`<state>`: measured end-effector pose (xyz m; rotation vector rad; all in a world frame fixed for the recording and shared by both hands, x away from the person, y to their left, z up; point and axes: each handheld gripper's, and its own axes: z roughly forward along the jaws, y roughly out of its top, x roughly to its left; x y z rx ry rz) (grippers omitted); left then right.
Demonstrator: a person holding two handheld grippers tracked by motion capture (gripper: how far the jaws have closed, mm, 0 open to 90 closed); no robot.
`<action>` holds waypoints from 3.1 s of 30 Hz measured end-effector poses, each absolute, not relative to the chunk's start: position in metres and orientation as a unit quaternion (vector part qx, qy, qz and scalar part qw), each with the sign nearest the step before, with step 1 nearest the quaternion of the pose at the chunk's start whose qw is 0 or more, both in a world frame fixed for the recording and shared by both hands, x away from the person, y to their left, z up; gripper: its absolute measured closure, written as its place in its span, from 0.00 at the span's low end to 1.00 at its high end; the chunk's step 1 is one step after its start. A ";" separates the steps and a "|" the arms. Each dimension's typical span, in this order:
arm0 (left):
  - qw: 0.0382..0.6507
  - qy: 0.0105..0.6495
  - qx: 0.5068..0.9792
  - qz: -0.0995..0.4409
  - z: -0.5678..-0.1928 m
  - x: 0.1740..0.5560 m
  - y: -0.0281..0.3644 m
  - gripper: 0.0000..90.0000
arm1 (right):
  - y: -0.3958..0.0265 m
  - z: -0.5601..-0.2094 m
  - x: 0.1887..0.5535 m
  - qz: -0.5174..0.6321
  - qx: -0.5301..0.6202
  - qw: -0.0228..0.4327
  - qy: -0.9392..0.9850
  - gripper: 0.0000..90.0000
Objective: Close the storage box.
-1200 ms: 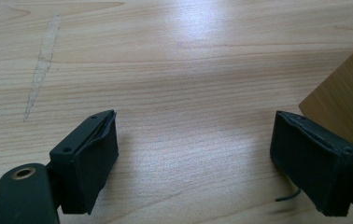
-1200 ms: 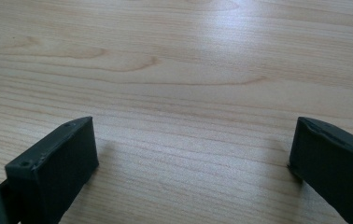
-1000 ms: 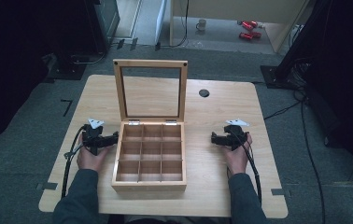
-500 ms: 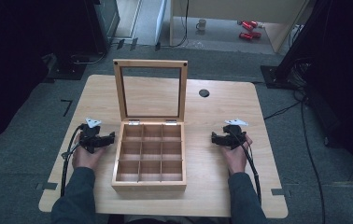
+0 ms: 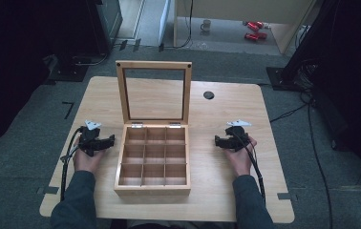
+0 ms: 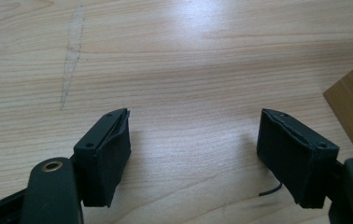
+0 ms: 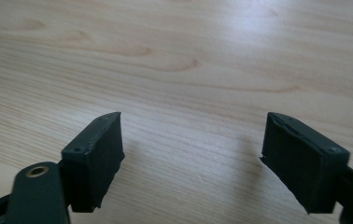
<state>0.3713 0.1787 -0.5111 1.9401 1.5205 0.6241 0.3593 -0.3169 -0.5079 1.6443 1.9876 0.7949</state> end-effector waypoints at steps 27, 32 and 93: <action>0.334 0.544 0.741 0.206 -0.483 0.362 0.193 0.42 | -0.292 -0.459 0.362 0.325 0.560 0.236 0.724 0.34; 0.354 0.539 0.736 0.204 -0.474 0.361 0.194 0.42 | -0.289 -0.455 0.363 0.328 0.557 0.237 0.725 0.35; 0.431 0.471 0.741 0.209 -0.387 0.414 0.115 0.47 | -0.188 -0.384 0.415 0.386 0.467 0.239 0.759 0.41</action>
